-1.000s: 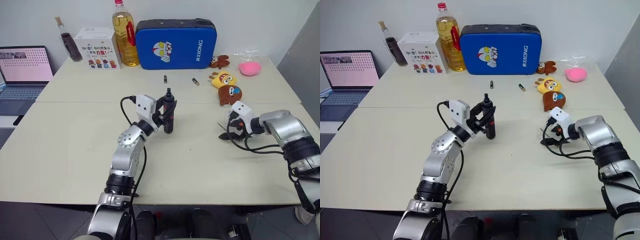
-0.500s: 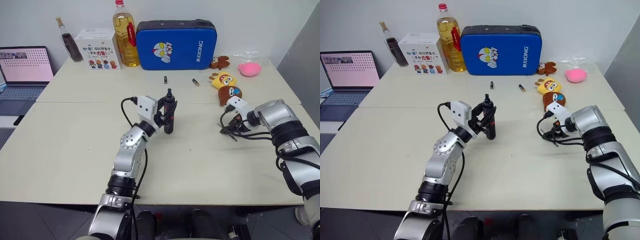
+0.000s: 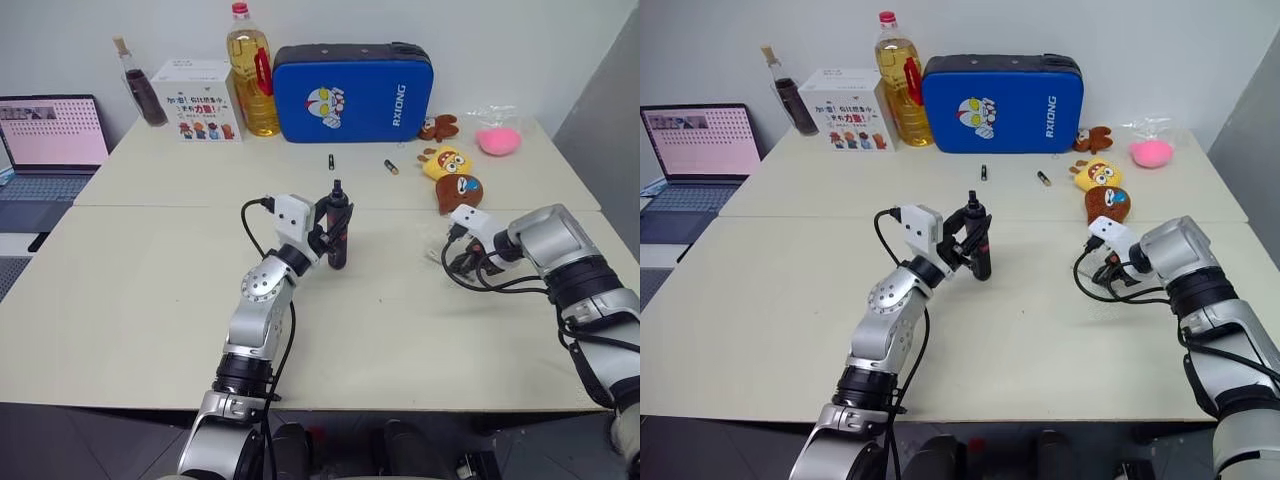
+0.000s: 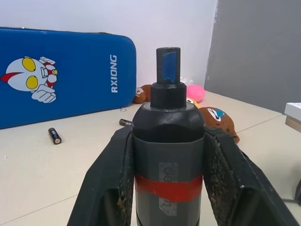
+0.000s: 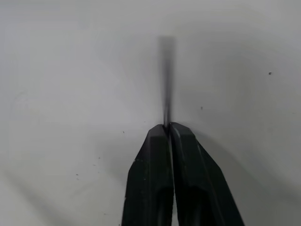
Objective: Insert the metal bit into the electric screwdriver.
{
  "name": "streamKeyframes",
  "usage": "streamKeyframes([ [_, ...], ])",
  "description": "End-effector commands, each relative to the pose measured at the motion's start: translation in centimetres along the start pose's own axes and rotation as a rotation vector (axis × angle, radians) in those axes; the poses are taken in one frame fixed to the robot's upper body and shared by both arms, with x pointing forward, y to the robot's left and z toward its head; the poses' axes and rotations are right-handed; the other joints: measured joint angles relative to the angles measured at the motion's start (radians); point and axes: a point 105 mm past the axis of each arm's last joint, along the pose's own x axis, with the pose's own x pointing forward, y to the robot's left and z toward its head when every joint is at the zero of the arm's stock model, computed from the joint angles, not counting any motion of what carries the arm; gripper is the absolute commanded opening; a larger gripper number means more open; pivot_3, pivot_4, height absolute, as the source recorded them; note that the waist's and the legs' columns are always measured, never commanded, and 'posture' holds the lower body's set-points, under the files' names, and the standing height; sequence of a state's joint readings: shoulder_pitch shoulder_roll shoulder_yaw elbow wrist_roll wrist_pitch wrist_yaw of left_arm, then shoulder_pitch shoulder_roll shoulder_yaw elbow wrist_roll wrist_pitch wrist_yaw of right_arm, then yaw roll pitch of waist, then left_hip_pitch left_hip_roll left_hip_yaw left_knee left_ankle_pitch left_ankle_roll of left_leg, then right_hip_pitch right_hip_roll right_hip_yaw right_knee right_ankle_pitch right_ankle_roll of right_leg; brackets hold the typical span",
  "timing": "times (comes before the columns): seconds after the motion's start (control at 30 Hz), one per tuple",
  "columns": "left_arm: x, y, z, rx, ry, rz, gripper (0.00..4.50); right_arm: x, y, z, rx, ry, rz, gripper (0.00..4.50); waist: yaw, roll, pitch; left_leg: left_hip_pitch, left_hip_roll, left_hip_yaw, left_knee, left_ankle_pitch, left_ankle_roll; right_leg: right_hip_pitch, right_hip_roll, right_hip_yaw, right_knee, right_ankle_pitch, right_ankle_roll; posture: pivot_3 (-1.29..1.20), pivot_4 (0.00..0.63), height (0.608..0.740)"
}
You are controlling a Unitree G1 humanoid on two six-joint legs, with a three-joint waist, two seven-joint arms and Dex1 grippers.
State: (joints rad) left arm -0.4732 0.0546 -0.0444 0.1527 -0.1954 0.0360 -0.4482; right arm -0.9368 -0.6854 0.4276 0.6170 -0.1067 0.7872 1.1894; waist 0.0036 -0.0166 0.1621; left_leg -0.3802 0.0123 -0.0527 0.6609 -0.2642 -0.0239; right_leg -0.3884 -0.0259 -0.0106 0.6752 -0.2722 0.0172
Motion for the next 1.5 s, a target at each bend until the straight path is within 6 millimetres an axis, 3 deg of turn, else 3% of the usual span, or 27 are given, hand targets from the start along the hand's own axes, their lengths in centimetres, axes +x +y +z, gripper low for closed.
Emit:
streamKeyframes([
  [0.03, 0.2, -0.7, 0.4, 0.013, -0.012, -0.030, 1.65, 2.1, 0.5, -2.6, 0.037, 0.079, 0.030, 0.06, -0.001, -0.002, -0.001, 0.000, 0.000, 0.000, 0.000, 0.000, 0.000, 0.000, 0.000, 0.000, 0.000, 0.000, 0.000, 0.00, 0.150, 0.740],
  [0.2, 0.2, -1.1, 0.3, 0.018, -0.007, -0.048, 1.65, 2.3, 0.5, -1.1, 0.018, 0.019, 0.040, 0.06, -0.006, -0.005, -0.004, 0.001, 0.000, 0.000, 0.000, 0.000, 0.000, 0.001, 0.000, 0.000, 0.000, 0.000, 0.000, 0.00, 0.150, 0.740],
  [0.3, 0.0, -1.1, 0.3, 0.020, -0.003, -0.050, 1.65, 0.9, 1.3, 2.8, -0.002, -0.158, 0.096, 0.06, -0.006, -0.006, -0.005, 0.002, 0.000, 0.000, 0.000, 0.000, 0.000, 0.002, 0.001, 0.000, 0.000, 0.000, 0.000, 0.00, 0.150, 0.740],
  [0.37, -0.2, -1.1, 0.3, 0.021, -0.005, -0.047, 1.65, -0.9, 2.2, 6.0, 0.039, -0.314, 0.164, 0.06, -0.009, -0.004, -0.003, 0.002, 0.000, 0.000, 0.000, 0.000, 0.000, 0.001, 0.001, 0.000, 0.001, 0.000, 0.000, 0.00, 0.150, 0.740],
  [0.5, -1.0, -0.7, 0.2, 0.019, 0.009, -0.038, 1.65, -8.0, 3.5, 13.7, 0.083, -0.865, 0.156, 0.06, -0.009, 0.007, 0.003, -0.003, 0.001, 0.001, -0.001, 0.000, 0.000, -0.006, 0.001, 0.002, 0.003, 0.000, 0.000, 0.00, 0.150, 0.740],
  [0.57, -1.2, -0.4, 0.3, 0.019, 0.015, -0.035, 1.65, -10.2, 4.5, 15.3, 0.117, -1.033, 0.125, 0.06, -0.003, 0.007, 0.003, -0.008, 0.001, 0.000, 0.000, 0.000, 0.000, -0.009, 0.000, 0.002, 0.004, 0.000, 0.000, 0.00, 0.150, 0.740],
  [0.63, -1.3, -0.3, 0.3, 0.022, 0.023, -0.036, 1.65, -11.2, 5.8, 15.9, 0.123, -1.120, 0.106, 0.06, 0.005, 0.007, 0.002, -0.016, 0.001, -0.002, 0.002, 0.000, 0.000, -0.016, 0.000, 0.001, 0.005, 0.000, 0.000, 0.00, 0.150, 0.740],
  [0.8, -0.6, -0.1, 0.8, 0.019, 0.033, -0.059, 1.65, -13.1, 8.8, 17.7, 0.185, -1.349, 0.054, 0.06, 0.002, 0.006, 0.002, -0.016, -0.001, -0.001, 0.002, 0.000, 0.000, -0.016, -0.002, 0.001, 0.005, 0.000, 0.000, 0.00, 0.150, 0.740],
  [1.3, 0.5, -0.4, 1.0, 0.018, 0.054, -0.106, 1.65, -11.6, 11.9, 19.3, 0.216, -1.447, -0.022, 0.06, -0.006, 0.006, 0.002, -0.016, 0.000, 0.001, 0.001, 0.000, 0.000, -0.017, 0.000, 0.001, 0.005, 0.000, 0.000, 0.00, 0.150, 0.740],
  [1.5, 0.7, -0.3, 1.3, 0.029, 0.041, -0.081, 1.65, -10.7, 12.0, 19.8, 0.221, -1.437, -0.110, 0.06, -0.005, 0.006, 0.002, -0.016, 0.000, 0.001, 0.001, 0.000, 0.000, -0.017, 0.000, 0.001, 0.005, 0.000, 0.000, 0.00, 0.150, 0.740],
])
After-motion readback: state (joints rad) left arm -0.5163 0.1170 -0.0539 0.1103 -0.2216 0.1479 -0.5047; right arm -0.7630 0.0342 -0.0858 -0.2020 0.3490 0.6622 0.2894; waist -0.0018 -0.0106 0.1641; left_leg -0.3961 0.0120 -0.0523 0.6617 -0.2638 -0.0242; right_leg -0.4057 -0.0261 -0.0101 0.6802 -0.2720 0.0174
